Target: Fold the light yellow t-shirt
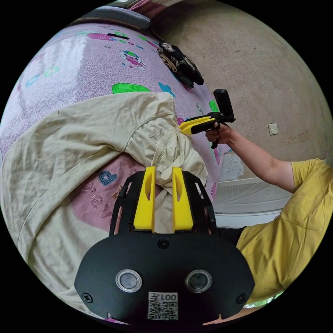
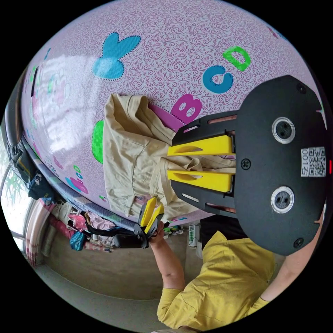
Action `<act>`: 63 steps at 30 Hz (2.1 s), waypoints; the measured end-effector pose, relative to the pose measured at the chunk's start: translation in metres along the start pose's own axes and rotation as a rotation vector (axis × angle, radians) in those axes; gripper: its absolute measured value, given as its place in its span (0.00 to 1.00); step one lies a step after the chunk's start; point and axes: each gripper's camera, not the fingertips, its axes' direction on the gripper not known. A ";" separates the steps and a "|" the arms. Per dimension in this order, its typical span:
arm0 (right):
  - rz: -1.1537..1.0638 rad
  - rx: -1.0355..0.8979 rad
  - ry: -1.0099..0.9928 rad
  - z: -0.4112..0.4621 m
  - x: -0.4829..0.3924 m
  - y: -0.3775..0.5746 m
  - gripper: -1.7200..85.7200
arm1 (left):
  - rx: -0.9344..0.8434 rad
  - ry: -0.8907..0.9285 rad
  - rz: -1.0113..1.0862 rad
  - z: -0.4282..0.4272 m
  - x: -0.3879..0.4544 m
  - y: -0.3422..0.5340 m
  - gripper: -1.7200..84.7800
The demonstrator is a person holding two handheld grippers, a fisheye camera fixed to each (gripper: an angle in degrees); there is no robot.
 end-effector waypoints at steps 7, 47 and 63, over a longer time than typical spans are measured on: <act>0.019 -0.009 -0.072 0.001 -0.006 -0.003 0.08 | 0.030 0.024 -0.034 -0.006 -0.026 0.022 0.11; -0.306 0.160 -0.102 0.018 -0.231 -0.062 0.03 | 0.271 -0.416 -0.451 -0.063 -0.065 0.299 0.05; -0.771 -0.393 -0.071 0.245 -0.471 -0.229 0.09 | 0.326 -0.475 -0.415 -0.041 -0.128 0.401 0.07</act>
